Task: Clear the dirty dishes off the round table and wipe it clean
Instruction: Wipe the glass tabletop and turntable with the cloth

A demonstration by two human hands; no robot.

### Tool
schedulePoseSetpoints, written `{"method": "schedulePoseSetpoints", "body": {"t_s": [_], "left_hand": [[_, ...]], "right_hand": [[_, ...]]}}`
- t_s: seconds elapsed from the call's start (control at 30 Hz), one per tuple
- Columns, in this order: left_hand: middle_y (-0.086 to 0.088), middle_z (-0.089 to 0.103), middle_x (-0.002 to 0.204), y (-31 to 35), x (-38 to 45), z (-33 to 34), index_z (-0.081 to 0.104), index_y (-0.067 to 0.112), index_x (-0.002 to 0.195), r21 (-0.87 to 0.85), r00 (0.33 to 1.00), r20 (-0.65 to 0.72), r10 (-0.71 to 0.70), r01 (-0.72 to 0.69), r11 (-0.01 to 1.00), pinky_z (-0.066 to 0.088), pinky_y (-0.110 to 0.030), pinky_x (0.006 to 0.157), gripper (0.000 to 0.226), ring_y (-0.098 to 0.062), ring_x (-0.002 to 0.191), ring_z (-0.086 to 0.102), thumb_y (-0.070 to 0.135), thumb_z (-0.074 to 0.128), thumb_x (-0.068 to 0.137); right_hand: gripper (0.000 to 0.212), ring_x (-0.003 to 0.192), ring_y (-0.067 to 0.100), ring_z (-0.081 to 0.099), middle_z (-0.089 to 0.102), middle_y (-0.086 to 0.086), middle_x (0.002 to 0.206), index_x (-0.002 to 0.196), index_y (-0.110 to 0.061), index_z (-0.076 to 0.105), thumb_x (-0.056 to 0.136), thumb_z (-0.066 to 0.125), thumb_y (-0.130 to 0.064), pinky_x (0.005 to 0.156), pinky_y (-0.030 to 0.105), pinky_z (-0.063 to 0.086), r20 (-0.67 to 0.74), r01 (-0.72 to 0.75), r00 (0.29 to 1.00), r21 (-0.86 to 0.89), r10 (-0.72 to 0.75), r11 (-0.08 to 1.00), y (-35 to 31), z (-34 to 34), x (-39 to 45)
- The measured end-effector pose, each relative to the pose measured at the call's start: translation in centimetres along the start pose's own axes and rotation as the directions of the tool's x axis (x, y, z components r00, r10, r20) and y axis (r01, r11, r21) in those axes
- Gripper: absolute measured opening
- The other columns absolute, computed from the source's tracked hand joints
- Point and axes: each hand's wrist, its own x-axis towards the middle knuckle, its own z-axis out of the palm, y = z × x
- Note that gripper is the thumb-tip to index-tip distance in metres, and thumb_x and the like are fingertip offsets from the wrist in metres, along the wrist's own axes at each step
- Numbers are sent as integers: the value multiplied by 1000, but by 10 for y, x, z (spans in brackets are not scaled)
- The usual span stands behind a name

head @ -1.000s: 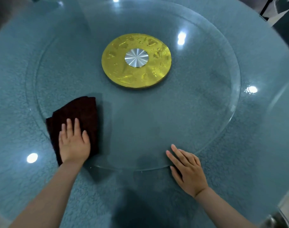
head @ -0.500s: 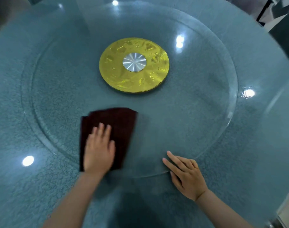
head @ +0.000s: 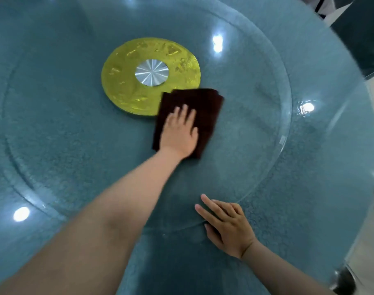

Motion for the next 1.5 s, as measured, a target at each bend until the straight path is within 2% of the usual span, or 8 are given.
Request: {"method": "schedulePoseSetpoints", "body": {"t_s": [0.17,0.3,0.53,0.87,1.0,1.1,1.33,1.5], "left_hand": [[-7,22,160,54,-32,19,26,23,153,-41,952,95,290,-288,957,12,-40,120,62,-26,147,19,44,25,94],[-14,26,158,-45,-3,6,31,16,151,-18,999,-21,-42,41,999,21,-44,116,62,-34,144,26,40,27,94],[-15,17,160,-196,-94,-19,23,13,153,-61,837,-117,-534,531,845,13,-46,119,57,-33,147,15,36,30,101],[-3,16,162,20,-169,25,19,24,155,-5,991,2,131,-131,991,15,-39,121,57,-21,149,13,40,24,101],[-3,21,160,-29,-165,18,23,24,154,21,997,-1,72,-72,997,15,-38,121,58,-22,148,18,43,25,99],[-7,27,158,-85,-164,10,30,20,152,-2,991,-61,-122,122,992,19,-41,118,58,-27,146,24,41,27,97],[-10,13,162,-137,-171,-6,18,17,155,-38,916,-66,-397,395,918,10,-42,121,57,-28,149,11,36,30,102],[-11,29,157,-63,-187,3,34,16,150,-2,997,-5,-81,81,997,22,-43,118,63,-31,144,27,42,24,93]], "right_hand": [[56,121,16,52,36,-4,155,143,-31,48,89,56,-35,92,32,40,15,5,1000,9,-5,1000,1,-2,0],[57,122,15,52,35,-5,156,144,-31,46,88,55,-35,90,33,41,22,16,1000,-1,-16,1000,0,-2,0],[55,123,16,52,39,-3,153,142,-30,50,87,56,-35,92,33,41,13,-5,1000,-30,5,1000,-5,-4,1],[45,126,21,49,53,1,141,133,-22,56,90,48,-30,103,33,31,164,27,986,-64,-17,998,-8,-21,2],[54,141,20,34,36,3,155,141,-19,49,87,43,-25,115,34,25,129,-249,960,-17,249,968,-14,-31,-27],[58,142,26,32,32,6,157,145,-16,43,91,37,-35,116,37,21,91,-618,783,-5,616,786,-19,-26,-83],[62,147,15,16,25,0,159,150,-19,36,94,26,-44,120,34,10,135,-703,703,-14,698,711,-40,-21,-124],[58,150,16,6,9,-2,163,154,-22,23,101,42,-35,123,34,6,199,-721,676,-22,709,693,-40,-29,-115]]}}
